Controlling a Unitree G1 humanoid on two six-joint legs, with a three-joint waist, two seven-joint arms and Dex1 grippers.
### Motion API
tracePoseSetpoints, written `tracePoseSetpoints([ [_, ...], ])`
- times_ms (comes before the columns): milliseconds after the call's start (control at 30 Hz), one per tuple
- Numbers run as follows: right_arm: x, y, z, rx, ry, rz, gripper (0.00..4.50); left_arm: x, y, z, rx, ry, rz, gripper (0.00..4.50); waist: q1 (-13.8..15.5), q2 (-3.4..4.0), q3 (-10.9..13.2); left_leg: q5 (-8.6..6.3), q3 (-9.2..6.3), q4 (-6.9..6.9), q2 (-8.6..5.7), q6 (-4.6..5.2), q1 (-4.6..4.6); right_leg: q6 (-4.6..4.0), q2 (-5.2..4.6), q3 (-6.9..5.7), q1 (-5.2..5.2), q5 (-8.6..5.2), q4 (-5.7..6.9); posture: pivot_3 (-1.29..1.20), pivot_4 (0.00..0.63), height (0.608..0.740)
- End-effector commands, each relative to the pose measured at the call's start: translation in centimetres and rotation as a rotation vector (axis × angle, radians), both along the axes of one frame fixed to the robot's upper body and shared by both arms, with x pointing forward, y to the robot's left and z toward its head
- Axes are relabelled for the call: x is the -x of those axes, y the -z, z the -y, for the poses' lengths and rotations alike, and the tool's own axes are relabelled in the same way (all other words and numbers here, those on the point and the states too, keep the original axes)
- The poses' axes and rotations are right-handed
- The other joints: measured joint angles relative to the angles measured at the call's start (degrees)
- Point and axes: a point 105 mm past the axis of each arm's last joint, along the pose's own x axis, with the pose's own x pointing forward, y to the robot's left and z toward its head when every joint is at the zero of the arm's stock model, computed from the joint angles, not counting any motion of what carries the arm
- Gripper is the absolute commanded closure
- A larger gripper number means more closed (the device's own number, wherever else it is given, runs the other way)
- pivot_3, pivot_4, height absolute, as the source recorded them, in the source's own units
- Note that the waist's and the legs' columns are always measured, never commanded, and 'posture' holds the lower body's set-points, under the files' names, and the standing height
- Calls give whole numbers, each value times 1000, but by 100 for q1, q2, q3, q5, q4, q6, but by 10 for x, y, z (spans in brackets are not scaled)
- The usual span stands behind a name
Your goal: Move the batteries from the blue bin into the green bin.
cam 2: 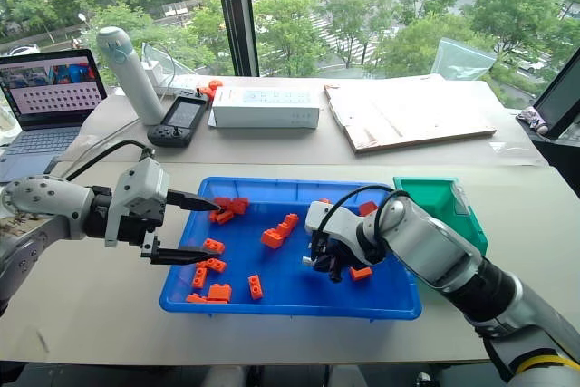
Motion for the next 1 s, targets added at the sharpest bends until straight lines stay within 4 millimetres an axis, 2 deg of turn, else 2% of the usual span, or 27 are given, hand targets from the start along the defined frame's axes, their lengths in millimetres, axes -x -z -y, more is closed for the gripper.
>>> tracePoseSetpoints([
  [33,2,-44,18,-121,-27,67,4246,0,-10,5,26,27,36,0,7,-1,0,0,0,0,0,0,0,1,0,0,0,0,-1,0,150,740],
  [133,-17,-77,62,-208,128,137,4246,-3,-14,8,53,23,35,0,40,-2,1,-1,-3,7,-2,0,0,5,0,-4,3,-1,-10,0,150,740],
  [233,-29,-88,111,-135,275,210,4247,-4,-15,8,63,21,34,0,84,-2,1,-4,-2,12,-7,1,-1,8,-7,-3,8,2,-24,0,150,740],
  [300,-36,-92,137,-105,375,234,4246,-6,-14,8,67,17,32,0,65,-2,1,-7,2,11,-7,5,-1,-4,-10,-2,8,-4,-32,0,150,740],
  [400,-49,-96,159,-134,528,252,4246,-5,-15,11,86,21,6,0,6,-2,0,-7,4,7,-6,9,-1,9,-11,1,5,4,-27,0,150,740],
  [500,-57,-93,170,-149,617,245,4246,-6,-17,12,90,21,5,0,-41,-2,1,3,9,5,-6,23,-2,9,-9,14,16,3,-16,0,150,740],
  [567,-59,-82,178,-115,651,233,3246,-9,-17,11,80,6,23,0,-43,-1,1,19,9,2,-7,49,-2,10,-8,16,16,2,-16,0,150,740],
  [667,-61,-73,180,-77,656,226,2470,-17,-15,8,54,-43,66,0,-37,-2,1,17,10,2,-8,52,-2,12,-8,16,17,1,-19,0,150,740],
  [800,-63,-80,180,-87,646,243,1084,-23,-17,6,56,-77,97,0,-12,-1,1,15,11,6,-9,50,-2,13,-8,17,17,1,-20,0,150,740],
  [867,-60,-85,179,-130,636,214,269,-26,-24,6,124,-112,88,0,6,0,2,13,12,6,-9,47,-4,14,-9,17,14,2,-20,0,150,740],
  [900,-58,-86,176,-162,621,195,37,-26,-27,5,157,-126,84,0,9,-1,2,13,12,7,-9,47,-4,14,-9,17,12,2,-21,0,150,740],
  [1000,-53,-93,159,-283,538,184,37,-27,-30,3,192,-166,113,0,4,-1,2,14,11,8,-8,50,-6,15,-8,16,21,2,-21,0,150,740],
])
